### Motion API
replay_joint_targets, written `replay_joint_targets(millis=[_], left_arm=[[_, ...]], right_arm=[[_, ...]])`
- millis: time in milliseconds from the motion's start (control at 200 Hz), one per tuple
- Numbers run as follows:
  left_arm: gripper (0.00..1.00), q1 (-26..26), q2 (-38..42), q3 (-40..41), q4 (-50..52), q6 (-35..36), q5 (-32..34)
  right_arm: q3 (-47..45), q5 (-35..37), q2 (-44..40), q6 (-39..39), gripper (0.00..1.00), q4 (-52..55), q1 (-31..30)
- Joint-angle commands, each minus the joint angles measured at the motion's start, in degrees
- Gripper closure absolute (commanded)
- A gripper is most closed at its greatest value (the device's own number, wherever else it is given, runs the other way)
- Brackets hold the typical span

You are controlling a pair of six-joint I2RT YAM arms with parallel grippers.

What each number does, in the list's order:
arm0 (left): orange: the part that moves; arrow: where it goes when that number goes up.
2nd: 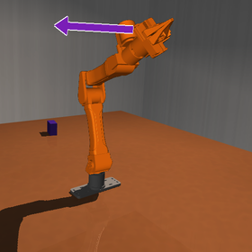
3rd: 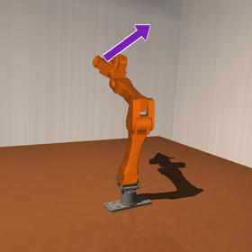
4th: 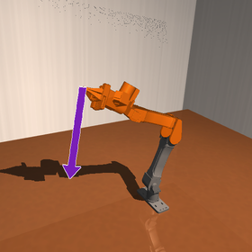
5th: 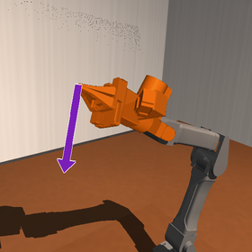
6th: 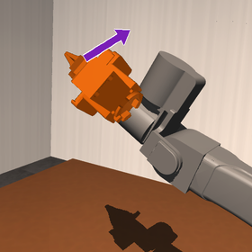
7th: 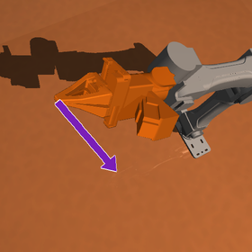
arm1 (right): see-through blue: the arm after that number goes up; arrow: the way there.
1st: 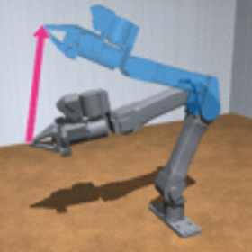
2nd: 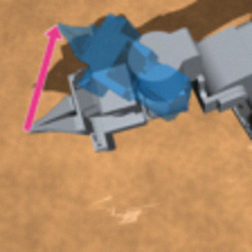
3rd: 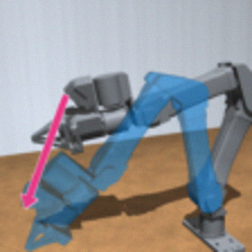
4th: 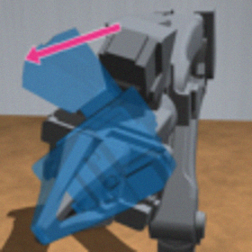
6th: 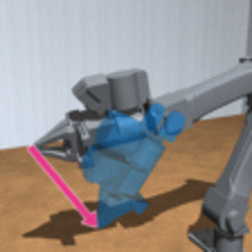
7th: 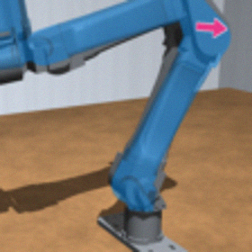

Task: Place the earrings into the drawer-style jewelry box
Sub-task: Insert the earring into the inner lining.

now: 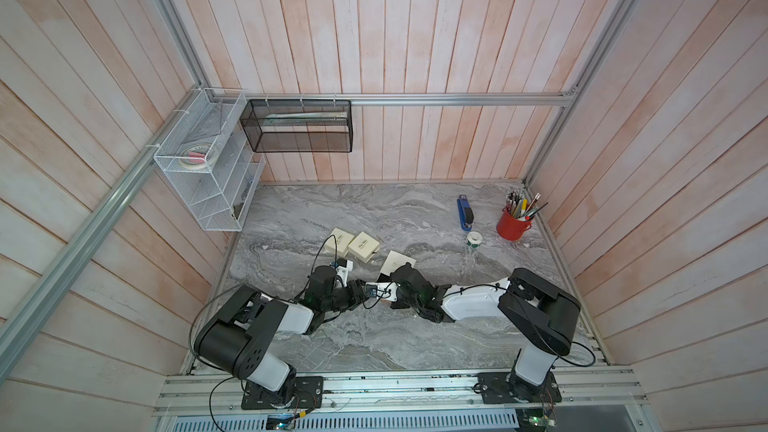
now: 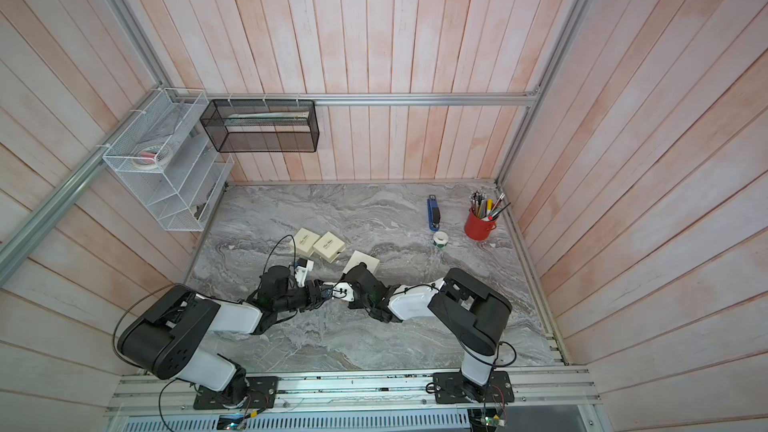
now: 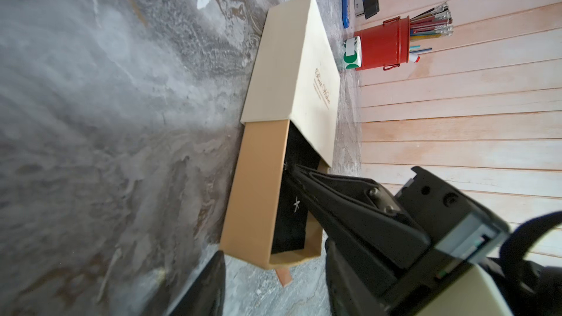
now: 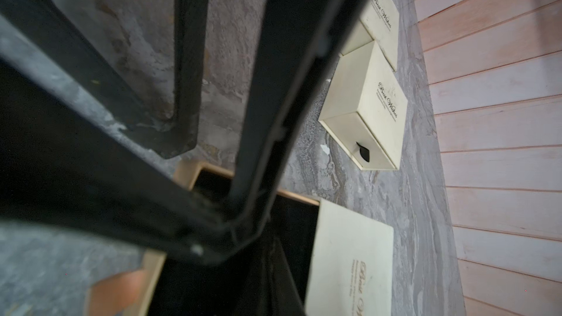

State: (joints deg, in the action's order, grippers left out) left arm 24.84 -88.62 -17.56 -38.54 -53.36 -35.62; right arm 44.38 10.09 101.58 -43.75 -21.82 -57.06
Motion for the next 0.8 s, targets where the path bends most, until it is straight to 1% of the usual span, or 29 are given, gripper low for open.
replay_joint_targets(millis=[0, 350, 465, 615, 725, 795], left_arm=[[0.46, -0.4, -0.65, -1.16, -1.05, 0.98, -0.43], [0.46, -0.63, -0.37, -1.23, -0.74, 1.25, -0.6], [0.46, -0.78, 0.13, -1.18, -0.59, 1.34, -0.42], [0.46, -1.02, 1.47, -1.07, 0.52, 1.72, 0.08], [0.47, -1.28, 2.66, -1.66, 3.02, 2.94, 0.75], [0.47, -1.59, 3.27, -2.16, 4.47, 3.83, 1.0]], right_arm=[[1.5, 0.2, 1.47, -0.81, 1.0, 2.08, -0.7], [1.85, -0.15, 1.1, 0.1, 1.0, 4.14, -1.13], [2.04, -0.43, 0.03, 1.41, 0.86, 4.59, -1.13], [2.2, -0.5, -2.27, 2.8, 0.79, 4.94, -1.08], [2.0, -0.76, -4.84, 4.16, 0.67, 5.05, -0.86], [2.02, -1.4, -6.46, 5.19, 0.63, 5.56, -0.7]])
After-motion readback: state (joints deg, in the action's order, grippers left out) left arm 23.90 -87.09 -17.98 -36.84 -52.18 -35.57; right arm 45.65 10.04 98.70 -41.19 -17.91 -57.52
